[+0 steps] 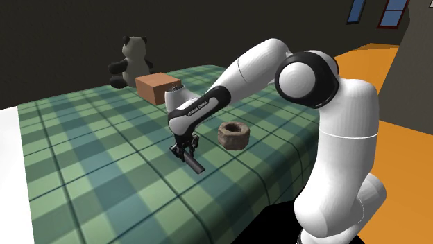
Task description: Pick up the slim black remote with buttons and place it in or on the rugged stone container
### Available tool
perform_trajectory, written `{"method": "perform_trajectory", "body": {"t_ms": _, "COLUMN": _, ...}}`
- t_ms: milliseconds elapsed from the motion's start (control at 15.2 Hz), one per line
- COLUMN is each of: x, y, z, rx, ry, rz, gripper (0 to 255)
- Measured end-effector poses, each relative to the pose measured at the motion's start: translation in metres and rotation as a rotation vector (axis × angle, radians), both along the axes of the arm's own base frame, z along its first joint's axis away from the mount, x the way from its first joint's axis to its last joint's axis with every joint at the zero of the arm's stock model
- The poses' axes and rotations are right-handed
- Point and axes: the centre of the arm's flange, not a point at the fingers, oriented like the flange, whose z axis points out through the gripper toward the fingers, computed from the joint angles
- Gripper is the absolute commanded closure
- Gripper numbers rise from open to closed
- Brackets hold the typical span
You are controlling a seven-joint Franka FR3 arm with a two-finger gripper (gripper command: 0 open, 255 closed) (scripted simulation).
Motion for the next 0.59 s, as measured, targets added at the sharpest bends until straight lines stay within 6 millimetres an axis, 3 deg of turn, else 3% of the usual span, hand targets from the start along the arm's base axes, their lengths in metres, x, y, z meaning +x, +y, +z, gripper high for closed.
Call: {"method": "perform_trajectory", "body": {"t_ms": 594, "x": 0.0, "y": 0.0, "z": 0.048, "rx": 0.0, "ry": 0.0, "rz": 0.0, "gripper": 255}}
